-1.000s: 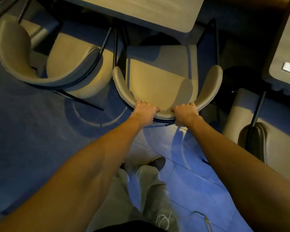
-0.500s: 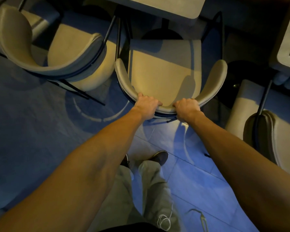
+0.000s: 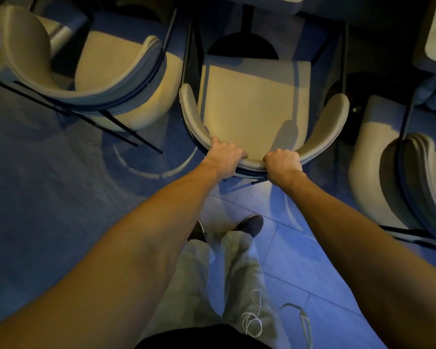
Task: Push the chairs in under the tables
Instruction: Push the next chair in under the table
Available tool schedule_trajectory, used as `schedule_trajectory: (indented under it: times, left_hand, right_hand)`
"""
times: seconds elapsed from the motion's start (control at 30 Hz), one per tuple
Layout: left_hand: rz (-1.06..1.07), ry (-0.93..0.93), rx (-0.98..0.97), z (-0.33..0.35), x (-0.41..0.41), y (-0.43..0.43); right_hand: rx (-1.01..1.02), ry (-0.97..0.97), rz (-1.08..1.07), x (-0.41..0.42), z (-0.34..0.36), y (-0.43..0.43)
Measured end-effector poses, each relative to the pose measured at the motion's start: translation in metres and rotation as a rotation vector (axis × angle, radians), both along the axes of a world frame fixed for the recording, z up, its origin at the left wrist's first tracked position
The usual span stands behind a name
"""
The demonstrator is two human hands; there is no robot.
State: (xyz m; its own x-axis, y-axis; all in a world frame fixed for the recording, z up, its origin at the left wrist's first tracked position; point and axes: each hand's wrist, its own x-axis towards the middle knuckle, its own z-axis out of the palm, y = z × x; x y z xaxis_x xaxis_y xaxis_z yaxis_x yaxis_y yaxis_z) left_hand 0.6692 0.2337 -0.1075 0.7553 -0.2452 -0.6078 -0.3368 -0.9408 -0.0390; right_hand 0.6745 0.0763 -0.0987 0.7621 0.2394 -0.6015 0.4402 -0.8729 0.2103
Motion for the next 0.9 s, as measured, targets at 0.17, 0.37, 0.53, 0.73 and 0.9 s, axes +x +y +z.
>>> schedule_trajectory:
  times: [0.17,0.37,0.53,0.73,0.9]
  left_hand:
    - [-0.047,-0.029,0.002,0.002,-0.021,0.007]
    - [-0.087,-0.052,-0.001,0.002,-0.044,0.017]
    - [-0.137,-0.062,-0.007,0.002,-0.06,0.025]
    - [-0.168,-0.067,-0.006,0.0,-0.074,0.034]
    - [-0.177,-0.069,-0.011,-0.003,-0.081,0.04]
  right_hand:
    - [0.017,-0.016,-0.051,-0.027,-0.001,0.007]
    - [0.018,-0.034,-0.102,-0.059,-0.003,0.017]
    - [0.021,-0.039,-0.15,-0.083,-0.005,0.026]
    - [0.024,-0.031,-0.203,-0.106,-0.004,0.036]
    - [0.029,-0.022,-0.228,-0.114,-0.005,0.042]
